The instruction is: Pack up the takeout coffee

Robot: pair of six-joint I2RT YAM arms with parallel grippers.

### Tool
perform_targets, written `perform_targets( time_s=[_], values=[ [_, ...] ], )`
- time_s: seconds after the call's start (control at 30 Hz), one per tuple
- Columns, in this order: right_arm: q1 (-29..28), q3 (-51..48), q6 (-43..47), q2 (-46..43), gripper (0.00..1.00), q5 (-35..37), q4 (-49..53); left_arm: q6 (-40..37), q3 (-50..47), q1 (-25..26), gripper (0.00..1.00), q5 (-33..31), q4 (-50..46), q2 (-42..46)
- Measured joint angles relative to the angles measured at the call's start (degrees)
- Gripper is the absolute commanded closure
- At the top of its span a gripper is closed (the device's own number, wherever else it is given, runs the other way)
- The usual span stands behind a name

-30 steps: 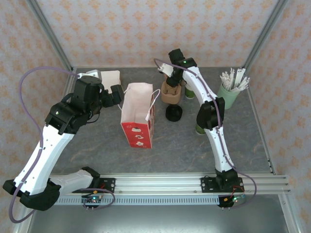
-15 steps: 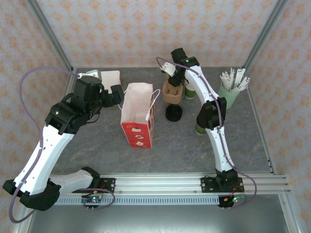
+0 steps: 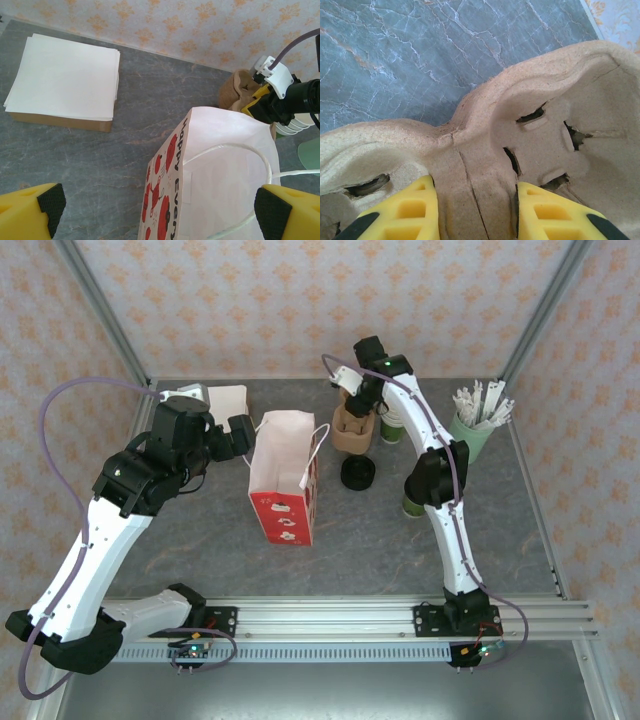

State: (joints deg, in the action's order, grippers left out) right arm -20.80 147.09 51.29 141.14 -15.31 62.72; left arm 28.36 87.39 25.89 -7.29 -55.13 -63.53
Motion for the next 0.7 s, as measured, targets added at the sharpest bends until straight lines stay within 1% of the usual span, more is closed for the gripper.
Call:
perform_targets(
  time_s=[0.47, 0.7],
  values=[
    [0.0, -0.42, 1.05, 0.0, 0.68, -0.74, 0.48, 0.0, 0.0, 0.0, 0.0, 0.83, 0.02, 0.0],
    [0.0, -0.63, 1.53, 0.0, 0.64, -0.83, 1.18, 0.0, 0.0, 0.0, 0.0, 0.83, 0.02, 0.0]
  ],
)
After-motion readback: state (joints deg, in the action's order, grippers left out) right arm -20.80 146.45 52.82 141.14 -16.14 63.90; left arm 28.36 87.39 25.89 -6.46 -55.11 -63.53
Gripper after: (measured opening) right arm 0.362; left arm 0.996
